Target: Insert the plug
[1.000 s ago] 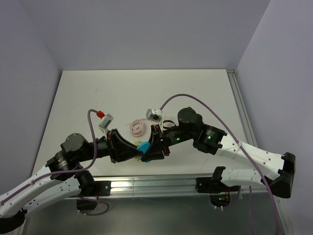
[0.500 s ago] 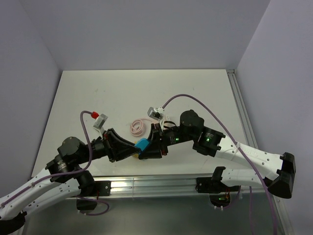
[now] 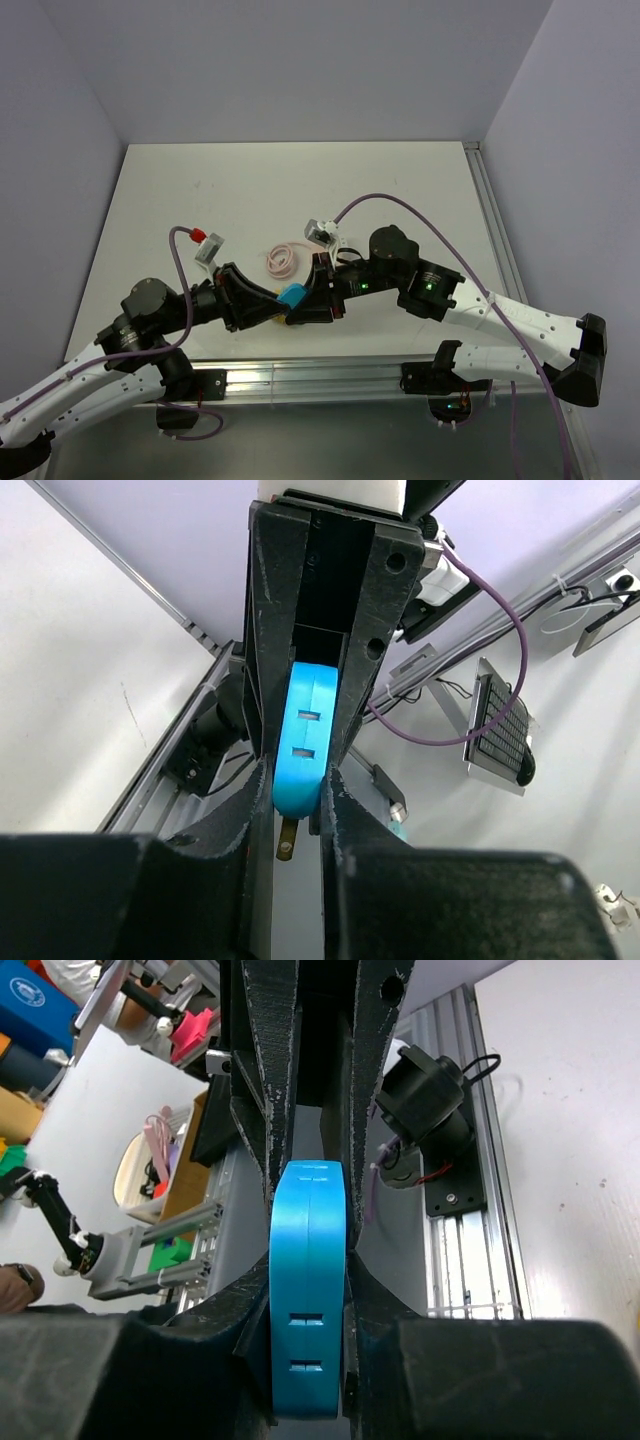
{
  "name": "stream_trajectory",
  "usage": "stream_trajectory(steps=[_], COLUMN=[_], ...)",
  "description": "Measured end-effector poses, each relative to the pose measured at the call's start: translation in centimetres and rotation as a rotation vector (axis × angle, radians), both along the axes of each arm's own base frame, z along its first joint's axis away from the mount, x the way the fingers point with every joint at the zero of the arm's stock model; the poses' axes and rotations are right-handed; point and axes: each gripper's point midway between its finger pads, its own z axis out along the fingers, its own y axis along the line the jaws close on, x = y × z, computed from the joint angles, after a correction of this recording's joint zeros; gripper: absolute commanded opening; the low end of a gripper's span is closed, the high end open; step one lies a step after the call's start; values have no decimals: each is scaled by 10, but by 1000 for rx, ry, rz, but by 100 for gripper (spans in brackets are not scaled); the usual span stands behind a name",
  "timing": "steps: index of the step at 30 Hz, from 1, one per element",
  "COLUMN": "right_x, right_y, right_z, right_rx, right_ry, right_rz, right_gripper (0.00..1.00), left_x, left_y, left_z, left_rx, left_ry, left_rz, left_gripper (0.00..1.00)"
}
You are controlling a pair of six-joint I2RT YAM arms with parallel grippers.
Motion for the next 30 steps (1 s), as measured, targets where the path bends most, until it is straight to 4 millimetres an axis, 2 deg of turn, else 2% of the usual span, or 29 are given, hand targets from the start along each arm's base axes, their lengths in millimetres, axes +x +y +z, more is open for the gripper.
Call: stream_trajectory(steps=[1,2,4,5,6,7,10,18,22,24,25,30], right_x=[-1,-1,-3,-5,-5,-6,-5,-6,-6,-5,-5,-5], right_y=[0,0,0,-1,-1,-1,0,3,4,4,3,2], right_z=[0,0,1,2,3,4,4,2,-2,-3,-3,1], right_rx=[0,0,5,12,16,21,23,20,4,-4,-6,-22], right_ry=[1,1,-4,-8,-11,-13,-14,-7,5,12,12,4], right_rz=[3,6,21,31,37,40,41,55,60,58,58,54], right_gripper=[0,0,0,0,0,0,0,0,0,12,22,38], left_x=[0,0,2,3,4,4,2,1,0,-1,-2,-1], left_y=[0,0,1,2,3,6,12,12,10,10,10,9], left_z=[0,-1,-4,-7,-8,-7,-2,-1,1,1,1,3], left_rx=[1,3,16,26,28,24,4,-1,-4,-4,-4,-10], left_ry=[0,-1,8,23,32,33,24,23,21,14,11,11], left_rz=[0,1,13,24,34,44,53,51,38,33,30,29], left_gripper=[27,46,61,62,59,49,41,41,0,0,0,0])
